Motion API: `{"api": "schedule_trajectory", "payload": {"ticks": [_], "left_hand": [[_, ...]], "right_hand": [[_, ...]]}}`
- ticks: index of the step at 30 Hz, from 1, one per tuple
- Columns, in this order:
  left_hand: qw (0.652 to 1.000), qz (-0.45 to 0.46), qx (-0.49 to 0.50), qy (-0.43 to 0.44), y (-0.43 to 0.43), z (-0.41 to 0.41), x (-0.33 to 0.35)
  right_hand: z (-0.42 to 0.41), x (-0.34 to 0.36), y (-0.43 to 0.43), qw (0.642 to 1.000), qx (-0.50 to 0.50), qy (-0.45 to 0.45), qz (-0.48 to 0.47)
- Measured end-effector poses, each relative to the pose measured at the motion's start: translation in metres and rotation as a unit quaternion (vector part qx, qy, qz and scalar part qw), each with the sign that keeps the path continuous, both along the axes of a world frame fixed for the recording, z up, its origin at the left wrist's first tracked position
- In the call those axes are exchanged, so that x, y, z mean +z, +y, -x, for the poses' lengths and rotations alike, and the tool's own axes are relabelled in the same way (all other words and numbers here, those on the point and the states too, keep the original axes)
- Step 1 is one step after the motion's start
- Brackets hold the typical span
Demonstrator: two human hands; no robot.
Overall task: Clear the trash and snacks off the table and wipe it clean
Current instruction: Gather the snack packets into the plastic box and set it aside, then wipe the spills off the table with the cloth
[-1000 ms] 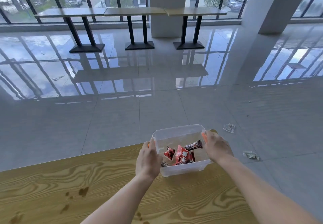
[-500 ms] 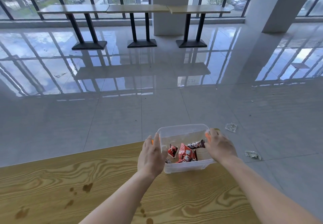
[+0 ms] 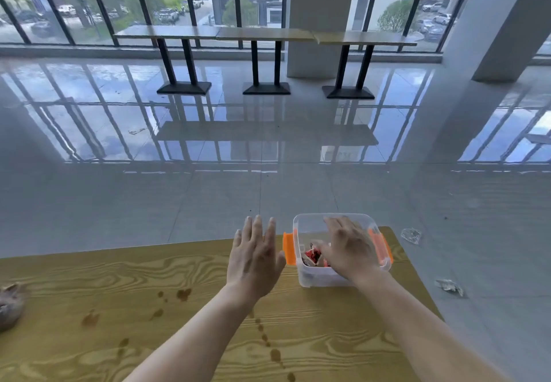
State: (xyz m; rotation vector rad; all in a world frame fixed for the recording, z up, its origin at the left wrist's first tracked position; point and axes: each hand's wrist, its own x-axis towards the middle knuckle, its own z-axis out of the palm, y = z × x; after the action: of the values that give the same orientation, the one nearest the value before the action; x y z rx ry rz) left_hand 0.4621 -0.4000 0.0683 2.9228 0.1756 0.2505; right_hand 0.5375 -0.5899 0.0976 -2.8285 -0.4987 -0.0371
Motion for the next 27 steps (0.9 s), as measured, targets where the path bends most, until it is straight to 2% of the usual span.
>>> {"api": "schedule_trajectory", "payload": {"ticks": [5,15,27], "left_hand": [[0.999,-0.001,0.041,-0.019,0.036,0.044,0.012],[0.989,-0.001,0.141,-0.036,0.144,0.144,0.020],[0.969,-0.007,0.245,-0.006,0.325,0.262,0.011]], "right_hand": [[0.029,0.011,0.044,0.998,0.055,-0.004,-0.028],[0.092,0.020,0.148,0.988,0.150,-0.020,-0.007],[0.171,0.013,0.355,0.971,0.237,0.014,-0.006]]}}
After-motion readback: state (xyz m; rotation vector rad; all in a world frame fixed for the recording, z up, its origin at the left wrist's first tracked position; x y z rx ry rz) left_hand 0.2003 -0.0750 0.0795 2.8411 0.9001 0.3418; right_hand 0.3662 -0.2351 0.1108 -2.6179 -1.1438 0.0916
